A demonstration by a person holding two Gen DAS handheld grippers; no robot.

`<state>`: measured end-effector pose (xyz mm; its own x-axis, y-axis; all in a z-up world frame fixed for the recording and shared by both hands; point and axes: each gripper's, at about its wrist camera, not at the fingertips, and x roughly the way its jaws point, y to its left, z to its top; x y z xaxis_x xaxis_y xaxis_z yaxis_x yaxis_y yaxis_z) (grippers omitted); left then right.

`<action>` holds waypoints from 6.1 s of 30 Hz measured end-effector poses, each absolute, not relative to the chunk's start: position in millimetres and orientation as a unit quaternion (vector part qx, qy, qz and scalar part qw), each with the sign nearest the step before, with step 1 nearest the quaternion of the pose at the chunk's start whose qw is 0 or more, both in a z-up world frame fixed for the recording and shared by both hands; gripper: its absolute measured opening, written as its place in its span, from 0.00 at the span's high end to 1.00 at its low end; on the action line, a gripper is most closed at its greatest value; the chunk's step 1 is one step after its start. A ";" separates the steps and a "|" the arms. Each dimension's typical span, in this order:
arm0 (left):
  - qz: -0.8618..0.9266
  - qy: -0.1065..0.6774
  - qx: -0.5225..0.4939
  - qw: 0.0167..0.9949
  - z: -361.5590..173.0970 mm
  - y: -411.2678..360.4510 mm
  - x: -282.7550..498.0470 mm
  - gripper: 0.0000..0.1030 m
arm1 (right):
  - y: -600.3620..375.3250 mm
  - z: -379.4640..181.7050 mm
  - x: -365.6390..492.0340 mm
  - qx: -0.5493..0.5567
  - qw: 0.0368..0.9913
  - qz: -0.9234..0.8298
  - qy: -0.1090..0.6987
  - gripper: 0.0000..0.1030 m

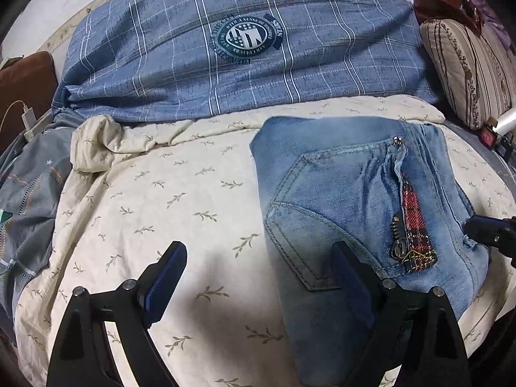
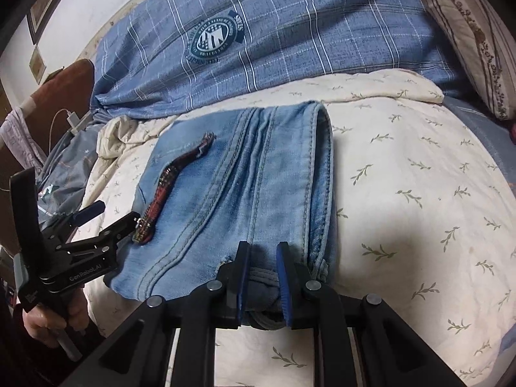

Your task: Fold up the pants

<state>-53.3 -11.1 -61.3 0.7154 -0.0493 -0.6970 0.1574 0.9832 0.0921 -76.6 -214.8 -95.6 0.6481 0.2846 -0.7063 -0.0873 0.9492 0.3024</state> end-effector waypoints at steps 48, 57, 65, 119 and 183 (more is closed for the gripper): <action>0.006 0.380 -0.031 0.924 -13.7 22.4 7.4 0.10 | -244.8 -51.8 -19.7 0.165 0.921 0.103 0.338 0.79; 0.006 0.432 -0.033 0.901 -53.3 -14.6 58.9 0.10 | -226.4 -67.2 27.4 0.144 0.908 0.138 0.369 0.79; 0.023 0.442 0.033 0.896 -68.1 -18.7 69.7 0.07 | -224.9 -95.4 50.2 0.148 0.887 0.136 0.416 0.78; 0.010 0.364 0.041 0.930 -37.0 -8.4 -48.5 0.07 | -229.8 -61.0 -76.8 0.137 0.938 0.084 0.306 0.42; -0.178 0.495 -0.159 0.835 -69.4 39.0 -10.2 0.07 | -304.8 -117.7 -45.2 0.315 0.833 0.153 0.429 0.35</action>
<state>-10.2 39.0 -69.4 0.4459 -0.4555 -0.7705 0.1402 0.8858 -0.4425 -45.2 -304.8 -117.7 0.5849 0.5243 -0.6189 0.0163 0.7553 0.6552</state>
